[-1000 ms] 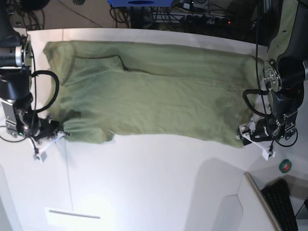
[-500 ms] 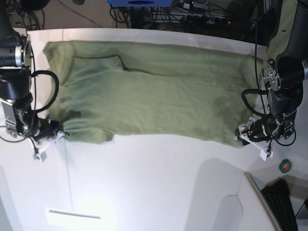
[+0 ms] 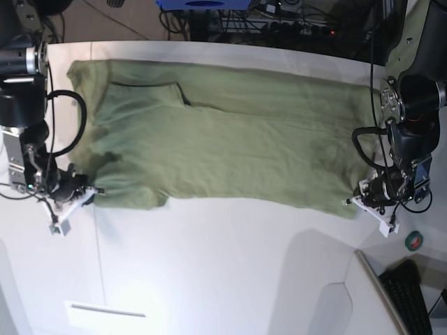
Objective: Layout the t-shirt on the table in an organized manner, then fold the t-shirt properly
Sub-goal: 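Grasp the hem corners with both grippers, then lift the hem with both grippers and fold it toward the collar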
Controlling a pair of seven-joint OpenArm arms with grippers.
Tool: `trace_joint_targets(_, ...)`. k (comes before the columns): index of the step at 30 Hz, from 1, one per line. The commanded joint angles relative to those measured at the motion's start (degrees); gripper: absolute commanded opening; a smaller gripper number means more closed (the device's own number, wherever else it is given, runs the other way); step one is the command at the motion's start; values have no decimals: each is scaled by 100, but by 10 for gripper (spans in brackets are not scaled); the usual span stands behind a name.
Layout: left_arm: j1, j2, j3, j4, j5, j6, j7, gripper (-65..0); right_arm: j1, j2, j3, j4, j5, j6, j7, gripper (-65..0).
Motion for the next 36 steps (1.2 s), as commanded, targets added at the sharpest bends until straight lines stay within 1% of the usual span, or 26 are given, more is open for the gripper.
trace_joint_targets(1, -154, -88, -14, 104, -69, -32, 106, -650, 50, 76, 32, 292, 75, 50, 109, -650)
trace_joint_targets(3, -145, -88, -40, 385, -69, -41, 397, -650, -144, 76, 32, 696, 75, 33, 109, -650)
trace_joint_targets(5, 162, -88, -58, 948, -104, -41, 652, -650, -328, 85, 32, 1074, 75, 24, 109, -650)
trace_joint_targets(8, 690, -88, -58, 2047, -464, -41, 924, -650, -592, 93, 76, 1558, 84, 15, 118, -650)
trace_joint_targets(10, 998, -131, -58, 2671, -816, -41, 1179, -650, -794, 85, 384, 1848, 84, 15, 118, -650)
trace_joint_targets(13, 1288, -149, -58, 3145, -1080, -32, 1425, -650, -944, 76, 656, 2121, 84, 15, 109, -650)
trace_joint_targets(17, 1604, -175, -58, 3436, -1124, -32, 1452, -650, -1172, 102, 709, 2314, 84, 24, 109, -650)
trace_joint_targets(26, 1762, -263, -58, 3550, -1132, -50, 1460, -650, -1612, 111, 718, 2569, 84, 42, 109, -650)
trace_joint_targets(27, 1815, -263, -58, 3567, -1141, -67, 1460, -650, -1665, 111, 718, 2595, 84, 42, 109, -650)
trace_joint_targets(29, 1894, -272, -58, 3690, -1141, -243, 1469, -650, -1691, 111, 718, 2630, 84, 42, 109, -650)
trace_joint_targets(30, 2009, -272, -58, 3796, -1141, -340, 1539, -650, -1700, 111, 718, 2630, 84, 42, 109, -650)
trace_joint_targets(32, 2193, -255, -58, 4148, -1141, -393, 1733, -650, -1709, 111, 718, 2630, 84, 42, 109, -650)
trace_joint_targets(36, 2642, -219, -58, 4825, -1141, -393, 1786, -650, -1779, 111, 718, 2639, 84, 42, 109, -650)
